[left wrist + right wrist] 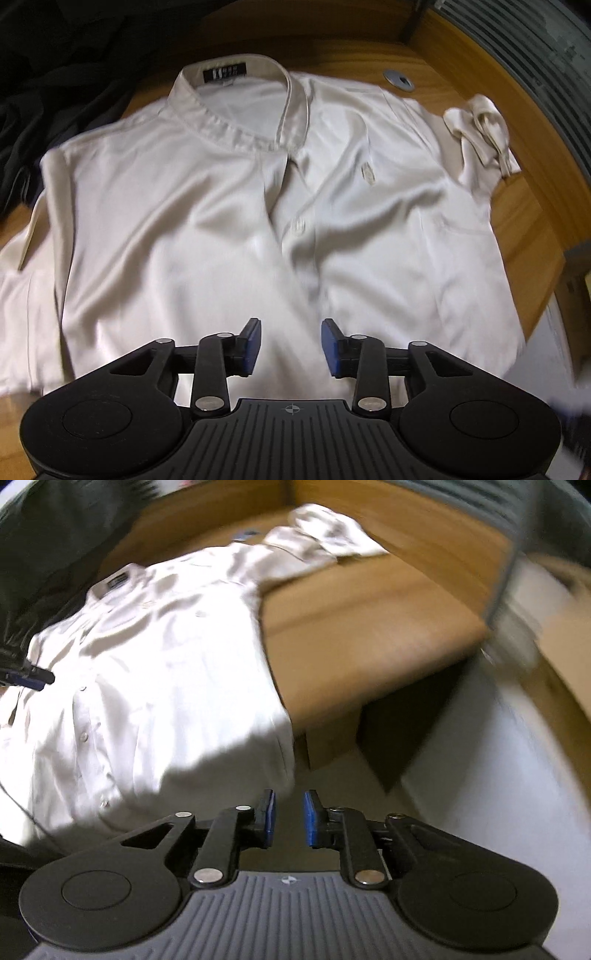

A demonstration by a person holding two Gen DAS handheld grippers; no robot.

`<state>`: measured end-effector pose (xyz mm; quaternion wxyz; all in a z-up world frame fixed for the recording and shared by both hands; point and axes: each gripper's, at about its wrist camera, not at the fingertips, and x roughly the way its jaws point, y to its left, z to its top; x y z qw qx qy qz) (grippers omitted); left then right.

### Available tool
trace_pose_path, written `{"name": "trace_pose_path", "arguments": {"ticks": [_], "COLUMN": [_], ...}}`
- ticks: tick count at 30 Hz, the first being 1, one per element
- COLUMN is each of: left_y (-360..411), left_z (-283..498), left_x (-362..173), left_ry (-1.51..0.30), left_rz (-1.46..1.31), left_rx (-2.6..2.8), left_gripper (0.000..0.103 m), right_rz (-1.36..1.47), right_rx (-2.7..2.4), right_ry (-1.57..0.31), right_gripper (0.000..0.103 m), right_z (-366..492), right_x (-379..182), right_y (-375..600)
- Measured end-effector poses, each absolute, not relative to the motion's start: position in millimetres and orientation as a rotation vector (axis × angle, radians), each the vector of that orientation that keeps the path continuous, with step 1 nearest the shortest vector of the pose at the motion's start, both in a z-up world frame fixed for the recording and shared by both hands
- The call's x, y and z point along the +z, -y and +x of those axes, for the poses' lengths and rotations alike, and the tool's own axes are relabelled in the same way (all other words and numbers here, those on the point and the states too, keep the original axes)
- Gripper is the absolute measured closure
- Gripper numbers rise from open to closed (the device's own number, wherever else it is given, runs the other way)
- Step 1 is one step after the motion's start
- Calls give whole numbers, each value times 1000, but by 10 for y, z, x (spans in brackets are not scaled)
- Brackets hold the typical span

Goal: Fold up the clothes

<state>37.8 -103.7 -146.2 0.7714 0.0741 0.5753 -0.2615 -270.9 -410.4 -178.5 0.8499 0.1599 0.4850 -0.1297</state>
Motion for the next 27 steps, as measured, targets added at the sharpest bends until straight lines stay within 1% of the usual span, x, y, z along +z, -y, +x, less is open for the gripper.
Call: {"name": "trace_pose_path", "arguments": {"ticks": [1,3,8,15,18,21,24,26,27], "left_y": [1001,926,723,387,314,297,291,311,322], "left_z": [297,105,-374,-788,-913,-996,-1068,-1096,-1108], "left_x": [-1465,-1472,-1529,-1634,-1697,-1769,-1814,-1815,-1814], "left_ry": [-1243,-1231,-1212,-1246,-1253,-1259,-1243,-1230,-1224], "left_rz": [174,212,264,160,131,125,122,128,131], "left_rx": [-566,-553,-475,-339,-299,-274,-251,-236,-228], "left_gripper": [62,60,56,56,56,57,58,58,58], "right_rz": [307,249,138,61,54,33,-6,-44,-61], "right_rx": [-247,-195,-94,-24,-13,-13,10,38,53], "right_ry": [-1022,-1023,-1055,-1080,-1080,-1081,-1086,-1096,-1102], "right_gripper": [77,73,73,73,79,82,83,98,101], "right_z": [-2589,-2352,-1920,-1772,-1769,-1775,-1778,-1763,-1754], "right_x": [-1778,-1771,-1880,-1978,-1987,-1996,-2001,-1997,-1994], "right_y": [4128,4174,4149,4154,4163,4177,4162,4127,4111]}}
